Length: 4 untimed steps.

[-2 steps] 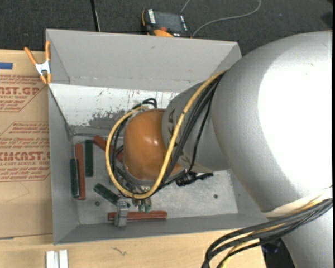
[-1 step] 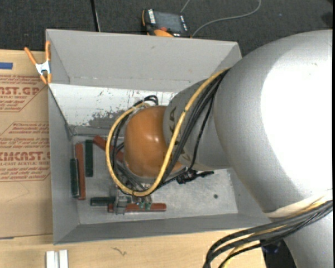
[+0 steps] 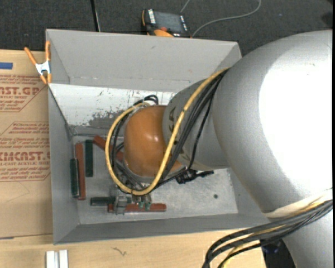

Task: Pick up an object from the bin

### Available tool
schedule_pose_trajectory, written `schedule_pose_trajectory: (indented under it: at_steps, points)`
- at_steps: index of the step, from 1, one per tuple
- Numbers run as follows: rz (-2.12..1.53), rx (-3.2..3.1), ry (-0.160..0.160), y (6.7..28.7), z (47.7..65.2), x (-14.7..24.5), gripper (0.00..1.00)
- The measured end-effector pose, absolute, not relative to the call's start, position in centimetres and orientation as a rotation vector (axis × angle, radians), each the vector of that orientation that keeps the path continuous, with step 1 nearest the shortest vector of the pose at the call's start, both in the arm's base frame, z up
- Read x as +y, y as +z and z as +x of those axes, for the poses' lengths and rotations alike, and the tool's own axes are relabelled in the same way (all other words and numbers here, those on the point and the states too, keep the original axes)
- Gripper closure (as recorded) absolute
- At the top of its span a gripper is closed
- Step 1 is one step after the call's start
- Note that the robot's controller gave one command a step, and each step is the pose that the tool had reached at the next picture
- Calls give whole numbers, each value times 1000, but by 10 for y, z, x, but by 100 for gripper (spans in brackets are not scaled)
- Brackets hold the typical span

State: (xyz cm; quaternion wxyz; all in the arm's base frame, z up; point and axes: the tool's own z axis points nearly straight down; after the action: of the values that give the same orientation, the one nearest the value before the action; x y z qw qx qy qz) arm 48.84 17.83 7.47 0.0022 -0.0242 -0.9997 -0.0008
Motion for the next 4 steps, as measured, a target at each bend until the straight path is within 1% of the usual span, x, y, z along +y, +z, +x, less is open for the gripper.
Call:
schedule_pose_trajectory:
  at_steps: [1, 2, 3, 4]
  points:
    - [-69, -3146, 0, 75, 491, 194, 100]
    - [-11, -3150, -8, 167, 509, 208, 100]
    - [-12, -3142, -3, 162, 506, 207, 0]
    - [-108, -3133, 4, 75, 484, 161, 0]
